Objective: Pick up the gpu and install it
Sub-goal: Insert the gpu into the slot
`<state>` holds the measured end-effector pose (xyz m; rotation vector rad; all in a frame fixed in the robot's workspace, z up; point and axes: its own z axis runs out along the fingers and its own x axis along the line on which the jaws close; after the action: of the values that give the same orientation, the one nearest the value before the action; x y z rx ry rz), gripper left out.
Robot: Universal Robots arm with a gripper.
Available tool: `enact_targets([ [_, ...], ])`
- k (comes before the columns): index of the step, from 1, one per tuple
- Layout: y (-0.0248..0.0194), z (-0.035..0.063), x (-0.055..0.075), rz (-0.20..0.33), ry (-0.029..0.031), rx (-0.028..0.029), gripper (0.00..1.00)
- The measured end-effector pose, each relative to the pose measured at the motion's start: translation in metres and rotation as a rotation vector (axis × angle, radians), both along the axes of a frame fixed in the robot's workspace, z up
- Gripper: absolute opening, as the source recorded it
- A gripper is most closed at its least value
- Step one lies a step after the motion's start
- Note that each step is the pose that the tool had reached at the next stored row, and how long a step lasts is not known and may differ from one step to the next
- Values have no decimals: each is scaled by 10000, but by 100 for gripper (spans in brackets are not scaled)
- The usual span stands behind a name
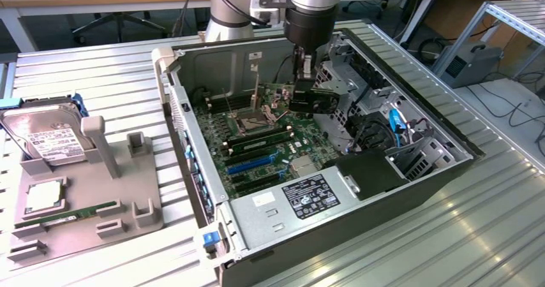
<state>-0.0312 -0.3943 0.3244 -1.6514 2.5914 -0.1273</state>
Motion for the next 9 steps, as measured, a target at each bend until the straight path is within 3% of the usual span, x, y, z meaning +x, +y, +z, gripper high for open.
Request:
enact_targets([
  [9, 0, 0, 0, 317, 0, -31, 27],
])
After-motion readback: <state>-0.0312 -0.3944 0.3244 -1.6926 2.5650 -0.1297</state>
